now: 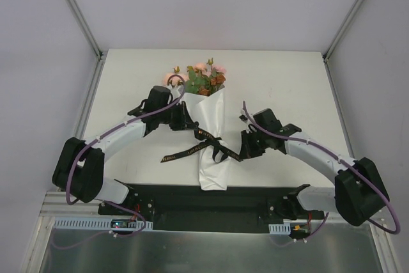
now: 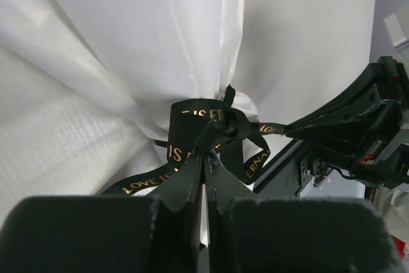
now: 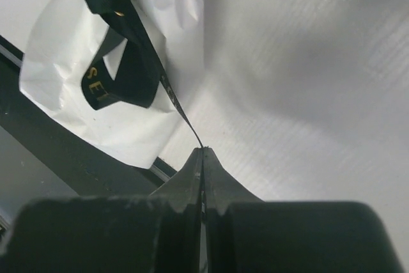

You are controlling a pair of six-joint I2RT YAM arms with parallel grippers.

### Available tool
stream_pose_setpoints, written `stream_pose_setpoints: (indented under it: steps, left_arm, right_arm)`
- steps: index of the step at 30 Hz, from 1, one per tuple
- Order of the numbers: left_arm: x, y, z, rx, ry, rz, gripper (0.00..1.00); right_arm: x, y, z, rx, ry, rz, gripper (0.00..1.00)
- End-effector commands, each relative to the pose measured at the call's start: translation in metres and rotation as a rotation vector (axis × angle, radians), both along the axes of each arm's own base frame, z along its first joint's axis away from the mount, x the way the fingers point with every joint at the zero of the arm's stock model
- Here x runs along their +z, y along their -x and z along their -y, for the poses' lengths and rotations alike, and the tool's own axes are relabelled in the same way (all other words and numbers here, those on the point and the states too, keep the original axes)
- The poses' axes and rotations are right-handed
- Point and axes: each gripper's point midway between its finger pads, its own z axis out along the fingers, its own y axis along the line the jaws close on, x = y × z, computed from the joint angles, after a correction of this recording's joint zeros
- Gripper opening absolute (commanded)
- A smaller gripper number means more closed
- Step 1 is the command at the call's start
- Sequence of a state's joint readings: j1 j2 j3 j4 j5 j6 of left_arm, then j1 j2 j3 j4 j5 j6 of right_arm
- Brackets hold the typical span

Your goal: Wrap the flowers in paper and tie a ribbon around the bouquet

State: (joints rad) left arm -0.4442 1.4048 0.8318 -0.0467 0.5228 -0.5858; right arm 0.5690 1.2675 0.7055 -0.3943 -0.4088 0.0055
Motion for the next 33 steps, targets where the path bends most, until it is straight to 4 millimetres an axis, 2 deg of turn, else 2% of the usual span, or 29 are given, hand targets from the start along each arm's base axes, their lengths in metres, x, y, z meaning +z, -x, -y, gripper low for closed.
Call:
stream_pose_setpoints:
  steps: [1, 8, 10, 15, 17, 25, 28, 30, 31, 32, 33]
  left_arm:
    - [0.025, -0.006, 0.019, -0.049, 0.044, 0.068, 0.00]
    - [0.016, -0.012, 0.032, -0.061, 0.034, 0.030, 0.00]
    - [0.012, -0.014, 0.034, -0.060, 0.031, 0.013, 0.00]
    - [0.008, -0.020, 0.040, -0.062, 0.025, 0.002, 0.00]
    - [0.008, -0.021, 0.042, -0.066, 0.026, 0.000, 0.00]
    - [-0.001, -0.022, 0.048, -0.082, 0.014, -0.020, 0.00]
    - [-0.006, -0.022, 0.048, -0.086, 0.006, -0.032, 0.00]
    - [-0.008, -0.022, 0.046, -0.082, -0.005, -0.032, 0.00]
    - [-0.009, -0.021, 0.045, -0.083, -0.009, -0.032, 0.00]
    - [-0.010, -0.021, 0.045, -0.082, -0.013, -0.032, 0.00]
    - [-0.010, -0.021, 0.044, -0.082, -0.015, -0.031, 0.00]
  right_arm:
    - [-0.015, 0.020, 0.029, -0.087, 0.127, -0.075, 0.01]
    - [-0.032, 0.041, 0.039, -0.285, 0.161, -0.221, 0.01]
    - [-0.041, 0.048, 0.052, -0.343, 0.204, -0.226, 0.01]
    - [-0.045, 0.058, 0.082, -0.506, 0.294, -0.201, 0.01]
    - [-0.047, 0.062, 0.084, -0.564, 0.279, -0.219, 0.01]
    - [-0.054, 0.067, 0.080, -0.604, 0.284, -0.269, 0.01]
    - [-0.061, 0.070, 0.067, -0.592, 0.236, -0.325, 0.02]
    - [-0.060, 0.067, 0.068, -0.579, 0.247, -0.296, 0.17]
    - [-0.045, 0.053, 0.067, -0.544, 0.237, -0.214, 0.23]
    - [-0.036, 0.048, 0.066, -0.512, 0.252, -0.152, 0.38]
    - [-0.024, 0.038, 0.078, -0.509, 0.308, -0.057, 0.44]
